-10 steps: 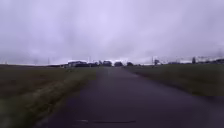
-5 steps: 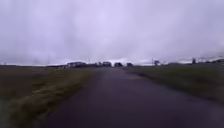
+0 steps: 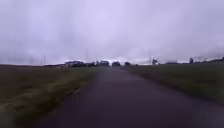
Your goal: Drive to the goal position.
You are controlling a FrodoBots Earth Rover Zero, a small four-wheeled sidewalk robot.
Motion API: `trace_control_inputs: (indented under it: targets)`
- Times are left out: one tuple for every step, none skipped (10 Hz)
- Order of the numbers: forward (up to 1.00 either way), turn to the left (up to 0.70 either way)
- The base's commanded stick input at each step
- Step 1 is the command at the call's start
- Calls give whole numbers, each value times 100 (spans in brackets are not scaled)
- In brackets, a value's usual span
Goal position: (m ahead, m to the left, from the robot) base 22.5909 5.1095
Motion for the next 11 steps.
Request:
trace_control_inputs:
  targets:
    - [100,0]
    - [100,0]
    - [100,0]
    - [100,0]
    - [100,0]
    - [100,0]
    - [100,0]
    - [100,0]
    - [100,0]
    - [100,0]
    - [100,0]
